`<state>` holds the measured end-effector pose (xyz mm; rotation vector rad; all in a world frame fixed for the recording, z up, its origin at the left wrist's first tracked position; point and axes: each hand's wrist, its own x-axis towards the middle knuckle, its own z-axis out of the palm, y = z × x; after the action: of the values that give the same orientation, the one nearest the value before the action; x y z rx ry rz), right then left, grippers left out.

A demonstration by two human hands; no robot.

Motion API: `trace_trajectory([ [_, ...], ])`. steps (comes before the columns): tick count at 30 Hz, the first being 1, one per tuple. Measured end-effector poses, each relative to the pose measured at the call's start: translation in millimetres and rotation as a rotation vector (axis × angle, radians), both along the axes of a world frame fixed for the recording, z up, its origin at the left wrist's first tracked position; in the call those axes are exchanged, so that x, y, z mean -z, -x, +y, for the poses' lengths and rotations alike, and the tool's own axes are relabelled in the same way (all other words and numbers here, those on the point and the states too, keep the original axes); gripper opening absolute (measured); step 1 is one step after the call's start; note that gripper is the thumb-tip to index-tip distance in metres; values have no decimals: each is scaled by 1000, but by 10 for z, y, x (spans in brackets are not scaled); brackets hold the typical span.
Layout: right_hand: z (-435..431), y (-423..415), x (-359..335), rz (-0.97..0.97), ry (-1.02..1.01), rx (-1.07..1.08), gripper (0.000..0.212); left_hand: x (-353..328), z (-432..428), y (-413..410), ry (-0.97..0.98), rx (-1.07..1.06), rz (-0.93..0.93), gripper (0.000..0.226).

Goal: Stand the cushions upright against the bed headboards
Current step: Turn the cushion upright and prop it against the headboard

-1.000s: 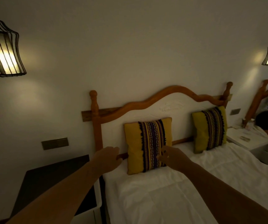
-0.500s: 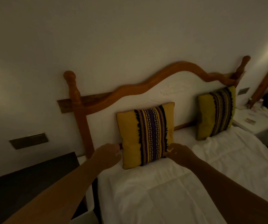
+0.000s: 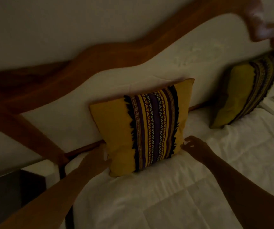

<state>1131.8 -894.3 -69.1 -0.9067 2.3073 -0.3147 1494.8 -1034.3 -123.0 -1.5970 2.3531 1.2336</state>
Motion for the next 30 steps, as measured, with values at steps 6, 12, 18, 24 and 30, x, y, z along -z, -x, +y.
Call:
trace_trajectory([
  [6,-444,499,551,89,82,102,61,526,-263,250,-75,-267,323,113],
  [12,-947,789,1051,17,230,147,57,960,-478,356,-212,-413,438,97],
  [18,-1206,1029,1293,-304,417,299,46,1164,-564,379,-271,-541,518,65],
  [24,-1180,780,1215,-372,466,313,36,1124,-487,412,-215,-582,586,37],
  [30,-1070,500,961,-458,474,274,44,899,-323,107,-133,-562,542,53],
])
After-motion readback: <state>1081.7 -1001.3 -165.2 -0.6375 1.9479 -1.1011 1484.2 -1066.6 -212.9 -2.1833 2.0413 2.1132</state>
